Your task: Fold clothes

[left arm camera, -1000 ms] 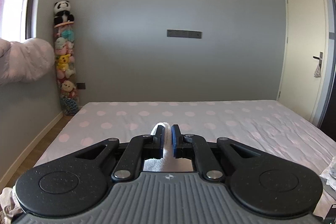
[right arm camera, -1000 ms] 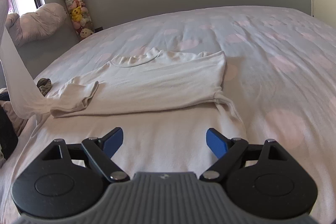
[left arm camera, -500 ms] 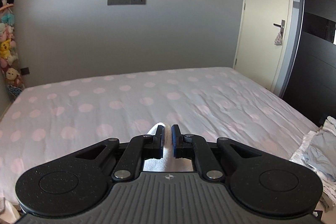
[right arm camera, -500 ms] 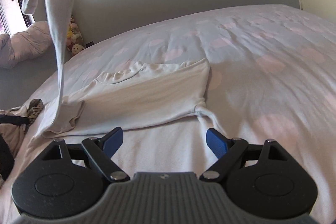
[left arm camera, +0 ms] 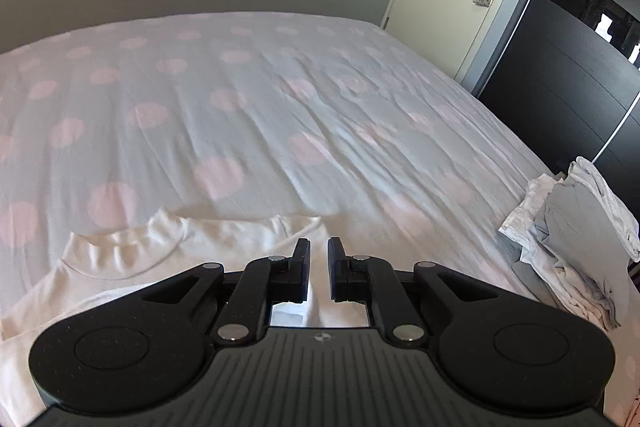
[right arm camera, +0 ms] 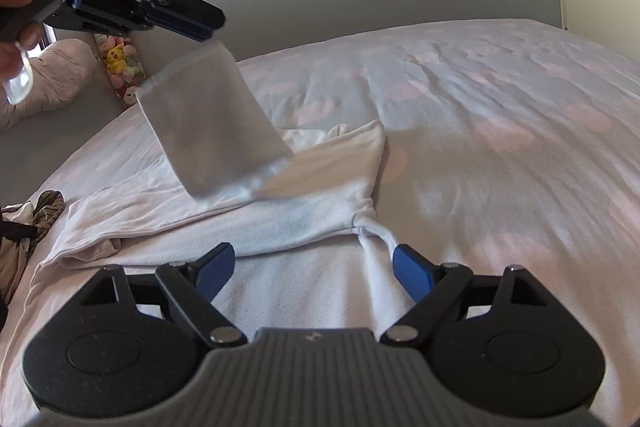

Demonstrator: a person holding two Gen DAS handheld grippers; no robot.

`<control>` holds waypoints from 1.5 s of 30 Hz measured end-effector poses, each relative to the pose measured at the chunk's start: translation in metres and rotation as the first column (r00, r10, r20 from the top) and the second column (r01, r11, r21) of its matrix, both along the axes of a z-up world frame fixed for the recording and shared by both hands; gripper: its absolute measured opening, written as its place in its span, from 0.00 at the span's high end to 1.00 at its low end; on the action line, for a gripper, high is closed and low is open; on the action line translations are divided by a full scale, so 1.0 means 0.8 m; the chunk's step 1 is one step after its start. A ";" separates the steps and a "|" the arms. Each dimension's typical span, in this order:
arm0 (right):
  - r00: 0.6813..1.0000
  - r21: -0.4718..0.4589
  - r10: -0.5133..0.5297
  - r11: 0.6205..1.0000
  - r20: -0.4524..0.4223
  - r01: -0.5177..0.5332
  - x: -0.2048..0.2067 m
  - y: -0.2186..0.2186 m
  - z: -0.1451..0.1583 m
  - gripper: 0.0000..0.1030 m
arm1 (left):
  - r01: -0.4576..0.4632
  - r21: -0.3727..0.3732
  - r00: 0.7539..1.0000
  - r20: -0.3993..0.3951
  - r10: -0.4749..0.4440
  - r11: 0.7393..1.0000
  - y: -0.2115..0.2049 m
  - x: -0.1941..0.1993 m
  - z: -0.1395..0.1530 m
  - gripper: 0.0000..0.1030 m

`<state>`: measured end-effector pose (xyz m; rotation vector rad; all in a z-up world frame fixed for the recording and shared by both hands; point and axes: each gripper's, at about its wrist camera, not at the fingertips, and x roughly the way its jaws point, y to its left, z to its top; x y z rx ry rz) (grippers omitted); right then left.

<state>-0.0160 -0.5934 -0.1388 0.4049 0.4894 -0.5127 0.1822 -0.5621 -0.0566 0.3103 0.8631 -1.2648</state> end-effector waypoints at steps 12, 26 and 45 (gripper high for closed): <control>0.998 -0.030 0.066 0.997 0.001 -0.066 0.006 0.013 -0.002 0.16 | -0.036 0.063 0.999 0.032 0.034 0.997 0.071 0.009 -0.021 0.74; 0.980 -0.135 0.187 0.972 -0.063 -0.194 0.023 0.046 -0.008 0.25 | -0.273 0.172 0.938 0.267 0.222 0.946 0.278 0.050 -0.072 0.74; 0.887 -0.451 0.305 0.775 -0.348 -0.443 0.075 0.120 -0.017 0.26 | -0.241 0.160 0.837 0.534 0.121 0.957 0.296 0.044 -0.142 0.73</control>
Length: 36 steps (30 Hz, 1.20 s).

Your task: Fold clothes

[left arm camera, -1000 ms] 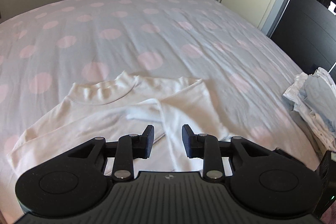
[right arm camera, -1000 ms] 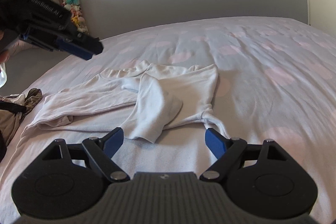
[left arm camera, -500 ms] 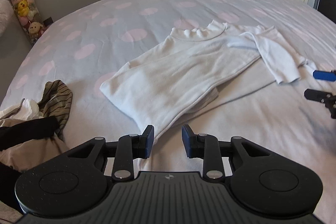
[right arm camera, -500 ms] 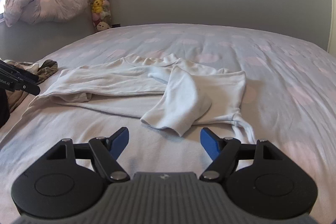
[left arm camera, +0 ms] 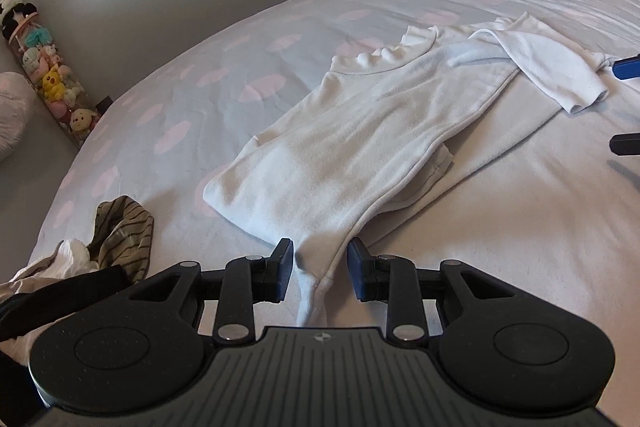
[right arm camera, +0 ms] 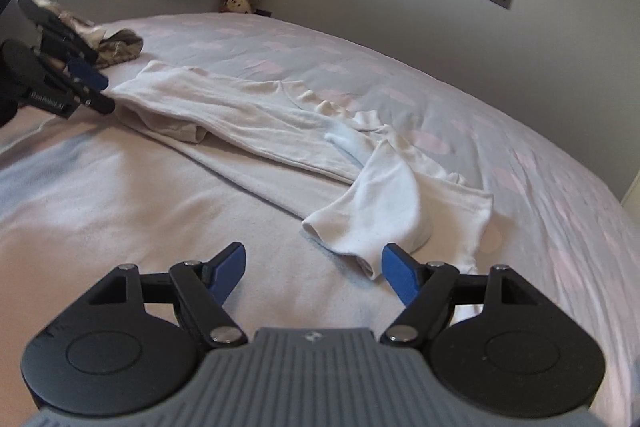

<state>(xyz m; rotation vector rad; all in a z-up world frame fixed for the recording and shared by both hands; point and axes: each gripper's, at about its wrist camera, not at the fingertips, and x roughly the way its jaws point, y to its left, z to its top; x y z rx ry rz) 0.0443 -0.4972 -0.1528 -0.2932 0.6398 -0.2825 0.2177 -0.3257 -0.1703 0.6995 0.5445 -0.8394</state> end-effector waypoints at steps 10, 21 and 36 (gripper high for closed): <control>0.992 -0.054 0.012 0.998 -0.128 -0.019 0.057 -0.015 -0.001 0.92 | -0.024 -0.119 0.995 -0.104 0.011 0.993 0.020 0.026 0.013 0.82; 0.993 -0.033 -0.117 0.992 0.022 0.118 0.060 -0.065 0.131 0.96 | -0.060 -0.146 0.992 -0.115 0.043 0.988 0.034 0.034 0.017 0.92; 0.927 0.213 -0.369 0.903 -0.064 0.374 0.057 -0.200 0.105 0.96 | -0.244 -0.122 0.955 -0.205 0.216 0.962 0.078 0.072 0.007 1.00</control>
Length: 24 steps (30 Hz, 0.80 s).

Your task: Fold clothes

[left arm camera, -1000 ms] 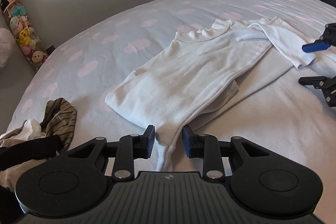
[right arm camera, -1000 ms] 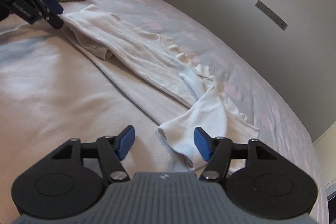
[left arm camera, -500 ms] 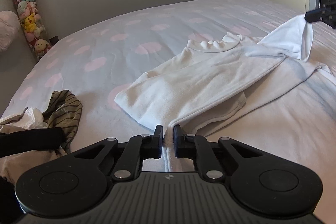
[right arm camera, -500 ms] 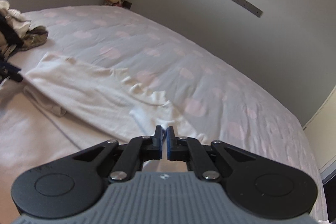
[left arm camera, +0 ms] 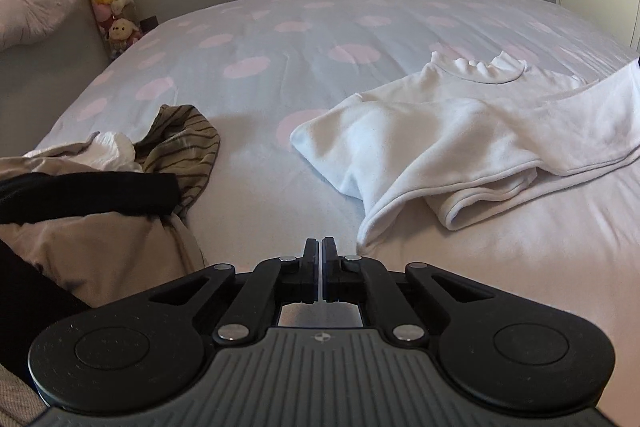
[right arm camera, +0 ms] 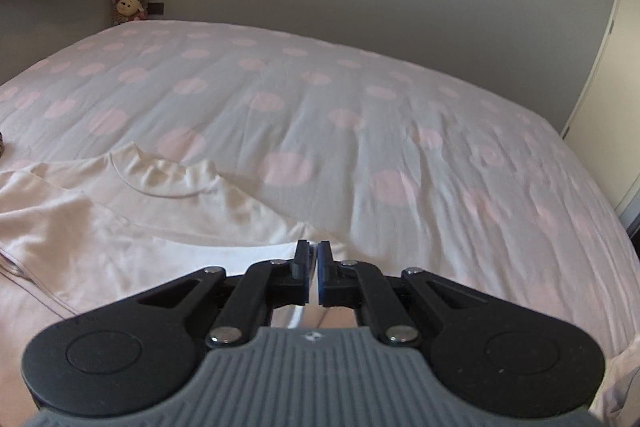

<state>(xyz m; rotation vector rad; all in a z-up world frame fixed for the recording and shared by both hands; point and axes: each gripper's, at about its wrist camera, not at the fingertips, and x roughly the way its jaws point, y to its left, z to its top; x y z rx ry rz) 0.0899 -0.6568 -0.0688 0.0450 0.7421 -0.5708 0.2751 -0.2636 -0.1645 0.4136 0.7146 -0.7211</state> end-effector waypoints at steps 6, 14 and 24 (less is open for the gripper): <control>0.997 0.083 -0.078 0.993 -0.008 0.079 -0.014 -0.033 -0.039 0.92 | -0.038 -0.146 0.997 -0.067 0.029 0.989 0.008 0.020 0.006 0.99; 0.992 0.180 -0.103 0.980 0.071 0.089 -0.057 -0.037 -0.046 0.69 | -0.127 -0.293 0.973 -0.224 0.061 0.948 0.004 0.084 0.015 0.67; 0.970 0.379 -0.151 0.923 0.189 0.070 -0.084 -0.041 -0.065 0.56 | -0.192 -0.277 0.909 -0.412 0.064 0.942 -0.029 0.157 -0.023 0.67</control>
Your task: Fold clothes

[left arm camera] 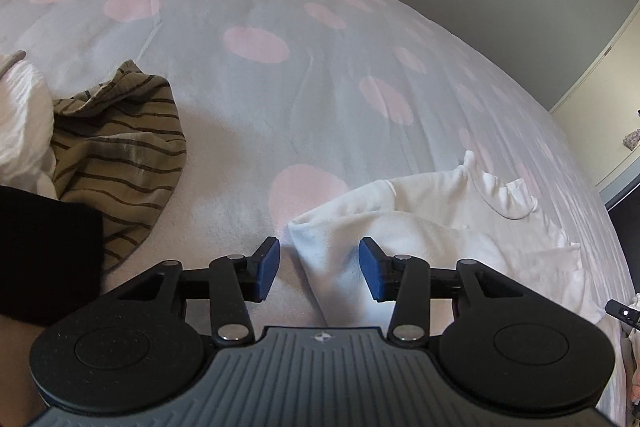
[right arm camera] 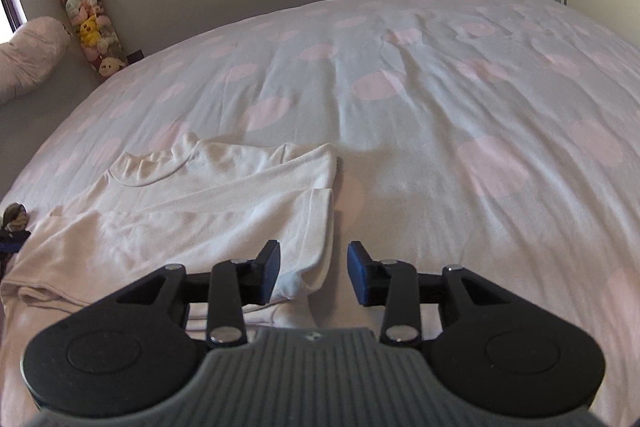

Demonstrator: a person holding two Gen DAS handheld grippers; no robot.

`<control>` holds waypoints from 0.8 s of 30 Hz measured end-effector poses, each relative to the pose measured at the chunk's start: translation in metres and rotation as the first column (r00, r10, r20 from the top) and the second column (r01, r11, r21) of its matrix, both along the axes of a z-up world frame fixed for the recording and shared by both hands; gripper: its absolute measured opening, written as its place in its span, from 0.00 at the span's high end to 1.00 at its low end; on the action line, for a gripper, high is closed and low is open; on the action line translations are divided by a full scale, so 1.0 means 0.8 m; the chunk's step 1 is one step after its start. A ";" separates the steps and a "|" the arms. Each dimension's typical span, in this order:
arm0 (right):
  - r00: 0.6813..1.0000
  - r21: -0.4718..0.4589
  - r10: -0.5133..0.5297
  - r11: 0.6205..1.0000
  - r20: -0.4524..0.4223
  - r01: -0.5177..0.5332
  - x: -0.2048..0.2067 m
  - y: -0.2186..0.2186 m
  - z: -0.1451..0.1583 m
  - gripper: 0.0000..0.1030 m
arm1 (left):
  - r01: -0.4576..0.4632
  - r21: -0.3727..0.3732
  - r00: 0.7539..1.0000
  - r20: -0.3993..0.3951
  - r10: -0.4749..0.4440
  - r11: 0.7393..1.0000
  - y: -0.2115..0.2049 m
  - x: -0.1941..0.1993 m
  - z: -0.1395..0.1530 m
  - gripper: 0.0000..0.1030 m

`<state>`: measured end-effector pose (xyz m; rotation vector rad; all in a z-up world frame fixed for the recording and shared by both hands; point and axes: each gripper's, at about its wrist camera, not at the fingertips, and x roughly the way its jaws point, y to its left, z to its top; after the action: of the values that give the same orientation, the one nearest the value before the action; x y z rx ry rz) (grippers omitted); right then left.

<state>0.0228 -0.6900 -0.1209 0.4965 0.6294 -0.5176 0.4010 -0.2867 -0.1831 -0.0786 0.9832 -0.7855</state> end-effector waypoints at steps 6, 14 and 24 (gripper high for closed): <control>0.997 0.170 -0.053 0.984 0.056 0.043 -0.004 -0.018 -0.018 0.54 | -0.017 -0.039 1.000 -0.013 0.016 0.999 0.006 0.006 0.000 0.94; 0.991 0.180 -0.077 0.982 0.108 0.057 -0.008 -0.020 -0.007 0.93 | 0.053 -0.006 0.993 0.104 -0.052 0.999 -0.016 0.002 0.051 0.97; 0.987 0.114 -0.126 0.987 0.099 0.115 -0.030 -0.034 -0.001 0.96 | 0.058 0.148 0.987 0.140 -0.079 0.987 -0.044 0.005 0.036 0.97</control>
<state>-0.0011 -0.7175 -0.1217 0.6630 0.5293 -0.5698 0.4047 -0.3221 -0.1544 0.1369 0.9044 -0.7703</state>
